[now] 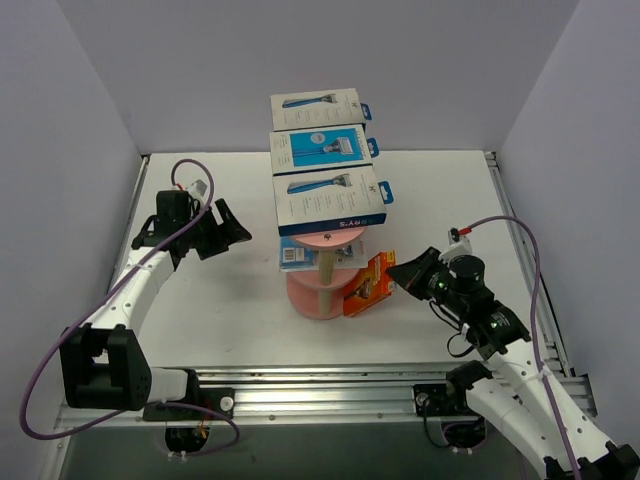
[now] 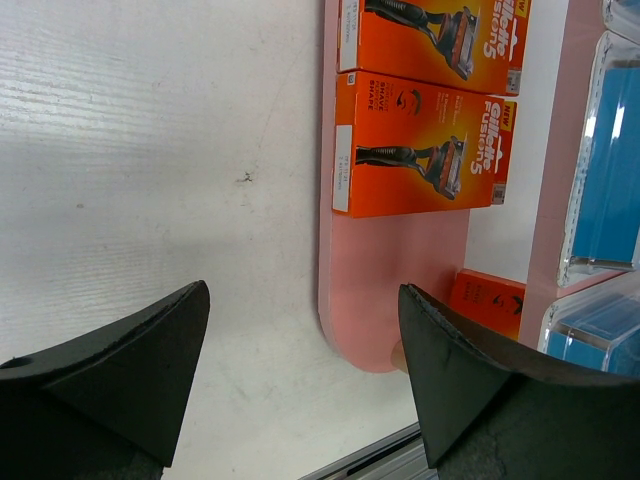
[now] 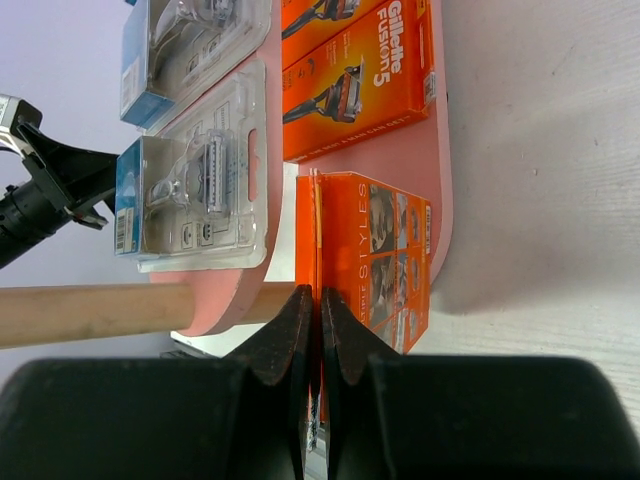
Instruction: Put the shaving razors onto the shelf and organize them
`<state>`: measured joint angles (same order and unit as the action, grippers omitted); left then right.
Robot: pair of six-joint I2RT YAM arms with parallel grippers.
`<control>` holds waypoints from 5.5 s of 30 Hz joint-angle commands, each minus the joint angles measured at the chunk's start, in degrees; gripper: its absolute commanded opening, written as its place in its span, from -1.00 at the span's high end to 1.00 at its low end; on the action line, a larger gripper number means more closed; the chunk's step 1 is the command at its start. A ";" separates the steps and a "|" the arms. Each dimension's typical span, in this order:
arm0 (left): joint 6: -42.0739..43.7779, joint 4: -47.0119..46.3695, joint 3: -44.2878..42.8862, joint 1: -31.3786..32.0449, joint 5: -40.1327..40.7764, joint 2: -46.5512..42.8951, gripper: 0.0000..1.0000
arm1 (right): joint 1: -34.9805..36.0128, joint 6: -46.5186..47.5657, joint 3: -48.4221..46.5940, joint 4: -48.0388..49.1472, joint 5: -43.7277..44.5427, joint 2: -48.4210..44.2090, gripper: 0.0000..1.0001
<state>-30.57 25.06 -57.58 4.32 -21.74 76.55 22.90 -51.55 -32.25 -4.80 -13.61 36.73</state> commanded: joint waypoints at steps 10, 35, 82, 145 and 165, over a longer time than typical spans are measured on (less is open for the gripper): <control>1.12 -2.73 -0.07 -0.45 -1.64 -0.79 -0.70 | -0.31 0.74 -0.53 -1.26 3.40 1.23 1.00; 1.21 -2.82 0.10 -0.54 -1.64 -0.88 -0.70 | -0.22 6.72 0.26 -7.59 10.26 8.71 1.00; 1.12 -2.91 0.01 -0.45 -2.08 -0.09 -0.70 | -10.06 16.92 -0.01 0.75 7.36 18.81 1.00; 1.04 -3.17 0.19 -0.45 -2.87 -0.35 -0.70 | -8.48 15.87 4.47 20.00 -0.28 25.85 1.00; 1.03 -3.35 0.28 -0.45 -3.14 -0.35 -0.70 | -1.63 11.39 4.65 25.27 3.85 29.97 1.00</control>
<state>-30.57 24.56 -57.56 4.29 -23.92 76.55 19.75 -39.07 -27.35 17.93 -11.79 65.69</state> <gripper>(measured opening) 0.849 0.010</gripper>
